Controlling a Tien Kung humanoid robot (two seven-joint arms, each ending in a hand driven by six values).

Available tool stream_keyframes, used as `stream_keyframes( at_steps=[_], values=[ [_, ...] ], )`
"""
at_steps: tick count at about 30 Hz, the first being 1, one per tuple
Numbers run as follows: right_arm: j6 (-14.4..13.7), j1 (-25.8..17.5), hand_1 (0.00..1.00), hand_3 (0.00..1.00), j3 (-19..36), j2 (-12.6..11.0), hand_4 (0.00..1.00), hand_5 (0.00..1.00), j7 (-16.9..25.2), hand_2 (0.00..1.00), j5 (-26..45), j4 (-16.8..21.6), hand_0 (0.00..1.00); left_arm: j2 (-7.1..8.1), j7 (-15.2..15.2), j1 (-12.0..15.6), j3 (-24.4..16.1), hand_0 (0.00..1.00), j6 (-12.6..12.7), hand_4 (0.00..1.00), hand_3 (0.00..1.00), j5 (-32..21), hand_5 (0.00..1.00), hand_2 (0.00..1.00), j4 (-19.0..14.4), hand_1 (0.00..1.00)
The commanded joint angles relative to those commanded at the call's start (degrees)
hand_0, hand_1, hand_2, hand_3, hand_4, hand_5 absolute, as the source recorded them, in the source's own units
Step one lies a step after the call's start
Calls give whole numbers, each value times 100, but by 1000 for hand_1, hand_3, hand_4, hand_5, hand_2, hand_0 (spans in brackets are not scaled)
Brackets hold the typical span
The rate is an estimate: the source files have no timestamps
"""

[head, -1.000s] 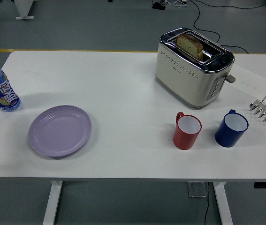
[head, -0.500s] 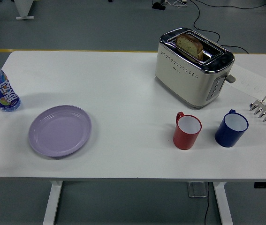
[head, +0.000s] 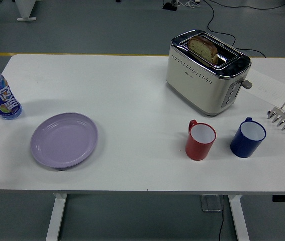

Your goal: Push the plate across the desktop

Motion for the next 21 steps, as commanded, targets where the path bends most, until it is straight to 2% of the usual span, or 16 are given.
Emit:
stream_keyframes(
  at_steps=[5, 14, 18, 21],
  values=[
    [-19, 3, 532, 671, 44, 0, 470, 760, -24, 671, -17, 7, 622, 11, -228, -102, 196, 758, 6, 535, 690, 142, 998, 764, 128, 774],
    [-106, 24, 531, 671, 192, 0, 465, 757, -96, 670, -170, 0, 621, -1, -624, -214, 354, 759, 187, 532, 692, 259, 998, 758, 379, 778],
    [-120, 27, 532, 671, 221, 0, 462, 758, -110, 669, -222, -3, 621, -43, -709, -248, 388, 758, 244, 524, 674, 282, 998, 736, 498, 775],
    [-144, 41, 531, 671, 267, 0, 459, 760, -129, 669, -308, -6, 621, -146, -831, -280, 386, 754, 309, 515, 645, 304, 998, 723, 611, 764]
  ],
)
